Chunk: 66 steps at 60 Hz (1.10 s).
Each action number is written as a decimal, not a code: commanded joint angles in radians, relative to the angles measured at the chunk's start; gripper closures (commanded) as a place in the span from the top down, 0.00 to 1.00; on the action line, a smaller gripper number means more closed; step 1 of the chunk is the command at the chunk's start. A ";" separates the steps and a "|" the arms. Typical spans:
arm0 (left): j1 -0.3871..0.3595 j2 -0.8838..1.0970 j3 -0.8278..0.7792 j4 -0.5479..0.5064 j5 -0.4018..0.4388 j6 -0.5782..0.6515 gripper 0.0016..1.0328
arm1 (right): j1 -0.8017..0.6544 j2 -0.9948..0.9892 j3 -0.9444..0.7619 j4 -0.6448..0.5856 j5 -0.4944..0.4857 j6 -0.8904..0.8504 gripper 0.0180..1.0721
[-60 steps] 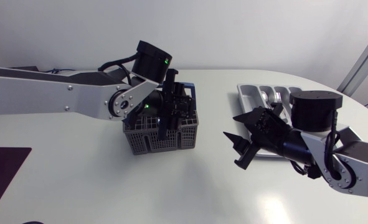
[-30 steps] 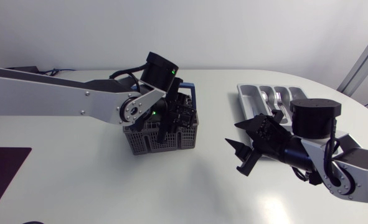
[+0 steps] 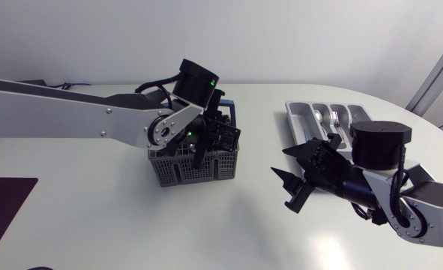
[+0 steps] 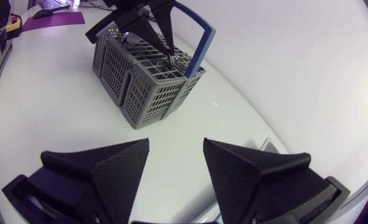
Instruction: Unload the cutlery basket into the drawer organizer.
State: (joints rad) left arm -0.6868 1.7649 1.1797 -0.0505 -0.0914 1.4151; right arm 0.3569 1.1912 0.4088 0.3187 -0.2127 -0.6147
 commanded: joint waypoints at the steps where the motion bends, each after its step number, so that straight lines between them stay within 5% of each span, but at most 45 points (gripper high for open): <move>1: -0.008 0.021 0.034 -0.017 -0.001 0.027 0.03 | -0.009 0.010 -0.028 0.014 -0.002 -0.014 0.61; 33: -0.013 -0.078 0.024 -0.071 -0.005 0.005 0.03 | -0.003 0.005 -0.036 0.014 -0.002 -0.014 0.62; 66: -0.028 -0.182 -0.051 -0.006 -0.059 -0.001 0.03 | 0.001 -0.035 -0.038 -0.009 0.004 -0.016 0.62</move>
State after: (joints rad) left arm -0.7017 1.6291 1.1614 -0.0719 -0.1387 1.4109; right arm 0.3515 1.1687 0.3977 0.3172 -0.2123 -0.6147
